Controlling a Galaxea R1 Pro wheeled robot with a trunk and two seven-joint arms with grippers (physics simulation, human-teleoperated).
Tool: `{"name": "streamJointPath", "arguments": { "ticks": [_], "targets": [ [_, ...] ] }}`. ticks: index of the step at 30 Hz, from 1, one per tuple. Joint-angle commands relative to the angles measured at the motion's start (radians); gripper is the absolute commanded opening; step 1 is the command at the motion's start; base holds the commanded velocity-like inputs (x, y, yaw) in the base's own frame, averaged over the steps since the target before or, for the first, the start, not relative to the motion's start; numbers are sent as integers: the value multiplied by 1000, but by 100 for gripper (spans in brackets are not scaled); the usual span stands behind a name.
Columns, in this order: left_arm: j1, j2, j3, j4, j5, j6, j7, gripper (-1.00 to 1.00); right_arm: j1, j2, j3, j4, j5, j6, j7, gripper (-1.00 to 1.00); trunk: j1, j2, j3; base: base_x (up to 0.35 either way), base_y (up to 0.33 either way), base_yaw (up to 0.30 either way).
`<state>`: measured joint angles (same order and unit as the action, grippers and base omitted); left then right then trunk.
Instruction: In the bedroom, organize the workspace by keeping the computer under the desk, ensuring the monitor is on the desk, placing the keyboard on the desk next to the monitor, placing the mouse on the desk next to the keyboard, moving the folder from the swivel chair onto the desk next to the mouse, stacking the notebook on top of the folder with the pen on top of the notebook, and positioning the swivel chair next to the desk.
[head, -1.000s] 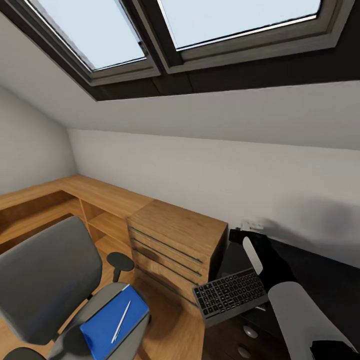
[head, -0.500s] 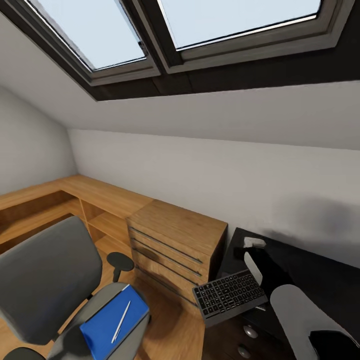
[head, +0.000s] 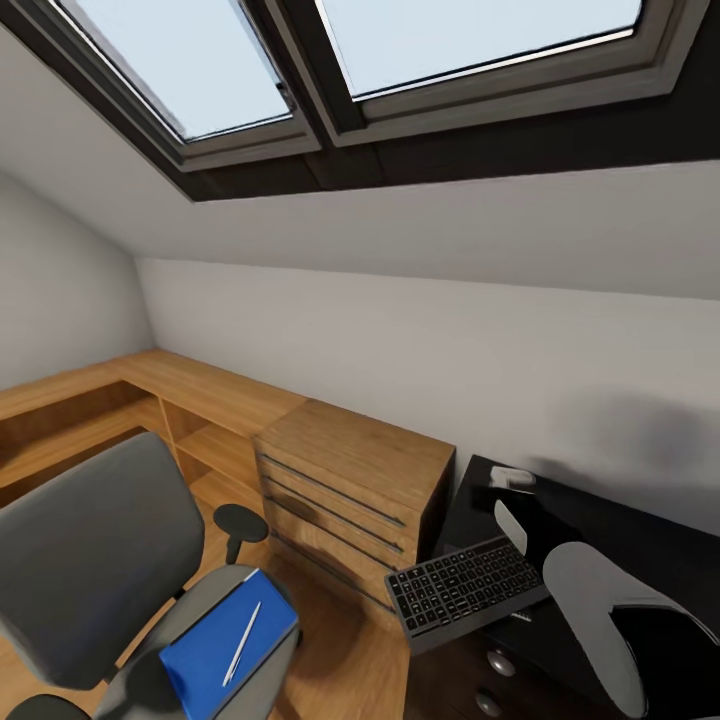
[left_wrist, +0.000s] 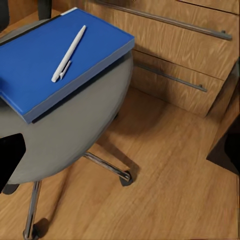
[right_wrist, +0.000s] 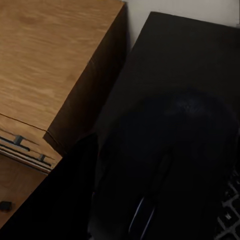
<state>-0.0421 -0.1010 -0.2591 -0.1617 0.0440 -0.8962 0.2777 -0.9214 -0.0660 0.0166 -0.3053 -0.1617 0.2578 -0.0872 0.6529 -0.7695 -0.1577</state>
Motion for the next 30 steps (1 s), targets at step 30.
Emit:
{"name": "streamJointPath", "arguments": {
  "ticks": [30],
  "targets": [
    [-1, 0, -8, 1, -1, 3, 3, 100, -2, 6, 3, 2, 7, -9, -11, -100, 108, -198, -89, 0, 0, 0]
  ]
}}
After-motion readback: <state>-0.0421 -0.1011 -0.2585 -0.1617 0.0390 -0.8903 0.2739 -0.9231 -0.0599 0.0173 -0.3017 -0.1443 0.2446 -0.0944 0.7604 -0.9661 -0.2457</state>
